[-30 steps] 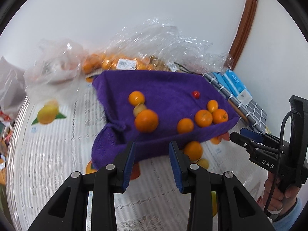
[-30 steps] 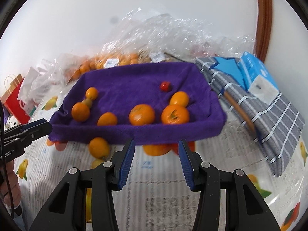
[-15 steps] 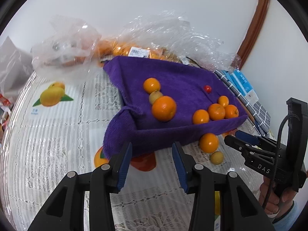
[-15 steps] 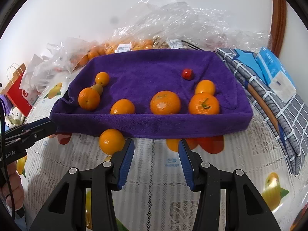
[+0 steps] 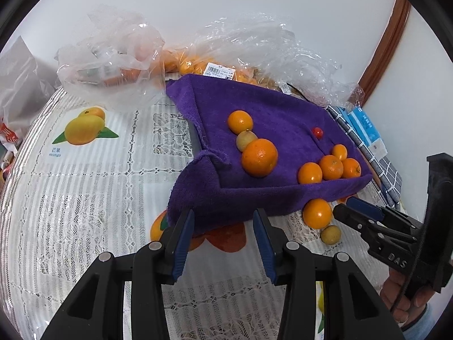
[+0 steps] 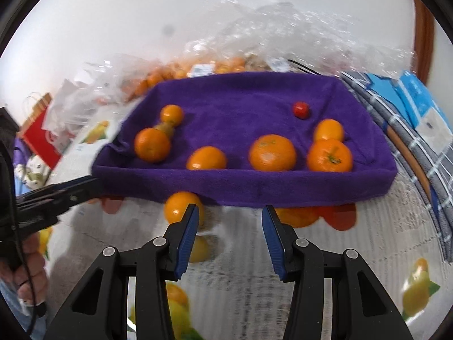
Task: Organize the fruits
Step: 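Grasp an orange from the sheet with the right tool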
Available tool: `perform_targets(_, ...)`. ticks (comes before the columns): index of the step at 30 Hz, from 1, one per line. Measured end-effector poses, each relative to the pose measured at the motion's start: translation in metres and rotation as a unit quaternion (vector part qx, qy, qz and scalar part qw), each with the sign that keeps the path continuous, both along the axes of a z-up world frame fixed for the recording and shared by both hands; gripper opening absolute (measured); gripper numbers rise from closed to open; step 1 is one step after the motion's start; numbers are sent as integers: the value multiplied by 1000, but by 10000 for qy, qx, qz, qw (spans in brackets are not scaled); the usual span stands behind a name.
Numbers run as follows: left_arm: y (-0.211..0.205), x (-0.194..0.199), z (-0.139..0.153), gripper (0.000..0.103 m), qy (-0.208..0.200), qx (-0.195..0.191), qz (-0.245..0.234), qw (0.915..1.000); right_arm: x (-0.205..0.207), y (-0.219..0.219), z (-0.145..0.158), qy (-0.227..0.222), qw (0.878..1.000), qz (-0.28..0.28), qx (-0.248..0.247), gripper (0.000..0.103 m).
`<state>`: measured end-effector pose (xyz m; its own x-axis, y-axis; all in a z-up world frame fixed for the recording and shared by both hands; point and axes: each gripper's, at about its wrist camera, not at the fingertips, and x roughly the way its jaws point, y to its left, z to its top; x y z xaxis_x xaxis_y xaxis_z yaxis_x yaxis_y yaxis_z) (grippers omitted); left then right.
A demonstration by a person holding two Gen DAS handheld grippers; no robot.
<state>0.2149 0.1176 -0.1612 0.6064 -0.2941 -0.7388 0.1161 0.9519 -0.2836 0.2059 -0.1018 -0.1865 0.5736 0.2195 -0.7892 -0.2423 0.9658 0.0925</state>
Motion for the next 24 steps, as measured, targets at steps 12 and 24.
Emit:
perform_targets(12, 18, -4, -4, 41, 138, -27, 330, 9994, 7, 44, -3, 192, 9962, 817, 225, 47)
perform_targets(24, 41, -19, 2, 41, 177, 35, 602, 9980, 2, 71, -10, 153, 9934, 1136, -57, 35)
